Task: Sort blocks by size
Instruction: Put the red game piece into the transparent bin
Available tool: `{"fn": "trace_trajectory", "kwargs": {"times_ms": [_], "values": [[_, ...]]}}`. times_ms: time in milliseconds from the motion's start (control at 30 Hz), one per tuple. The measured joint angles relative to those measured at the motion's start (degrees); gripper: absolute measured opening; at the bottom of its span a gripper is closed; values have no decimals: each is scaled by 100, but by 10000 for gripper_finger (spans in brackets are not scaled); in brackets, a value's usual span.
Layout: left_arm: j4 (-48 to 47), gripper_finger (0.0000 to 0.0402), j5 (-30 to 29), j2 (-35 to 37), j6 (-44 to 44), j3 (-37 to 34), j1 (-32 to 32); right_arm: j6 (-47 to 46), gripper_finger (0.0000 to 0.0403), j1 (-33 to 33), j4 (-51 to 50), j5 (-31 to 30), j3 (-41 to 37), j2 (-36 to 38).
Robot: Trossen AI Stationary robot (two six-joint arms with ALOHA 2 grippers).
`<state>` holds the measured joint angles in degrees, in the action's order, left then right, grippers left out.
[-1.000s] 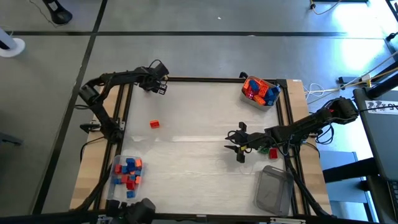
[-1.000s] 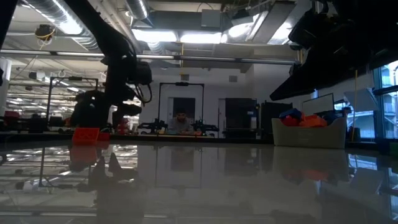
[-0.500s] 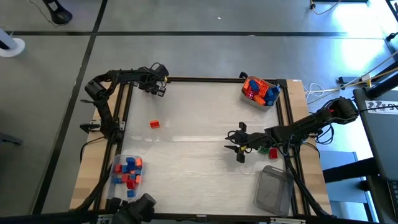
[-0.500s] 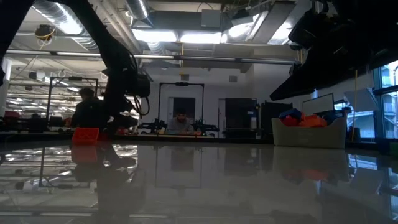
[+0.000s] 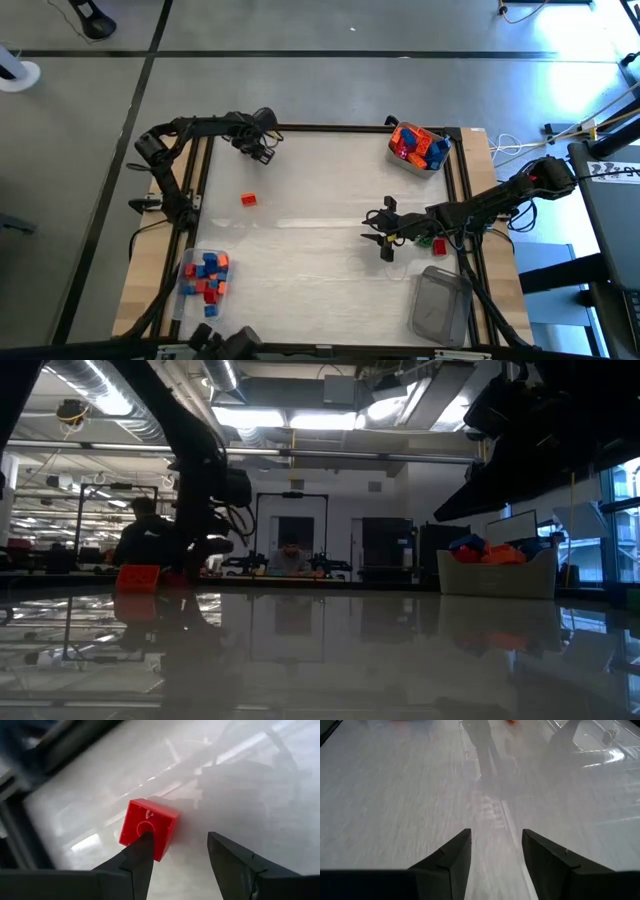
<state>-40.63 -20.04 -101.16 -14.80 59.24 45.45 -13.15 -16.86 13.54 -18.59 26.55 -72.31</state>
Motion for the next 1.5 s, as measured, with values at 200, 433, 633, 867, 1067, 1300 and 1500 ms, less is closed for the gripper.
{"fn": "trace_trajectory", "kwargs": {"times_ms": [200, 433, 633, 867, 1067, 1300, 1500], "values": [[-51, 170, 296, 12, 8, 9, -751, 0, 176, 0, -2, -4, 0, 0], [-82, 170, 340, 8, -240, 7, -1966, 0, 176, 0, -2, -4, 0, 0], [-84, 170, 340, 6, -624, 7, -3065, 0, 176, 0, -2, -4, 0, 0], [-67, 170, 340, 6, -1330, 4, -4222, 0, 176, 0, -2, -3, 0, 0], [44, 170, 336, 4, -1590, 0, -5002, -2, 176, 0, -2, -2, 0, 0], [109, 170, 343, 1, -1172, 0, -5360, -2, 176, 0, -2, -2, 0, 0], [86, 173, 319, -3, -447, -2, -5370, -7, 176, 0, -2, -2, 0, 0]]}}
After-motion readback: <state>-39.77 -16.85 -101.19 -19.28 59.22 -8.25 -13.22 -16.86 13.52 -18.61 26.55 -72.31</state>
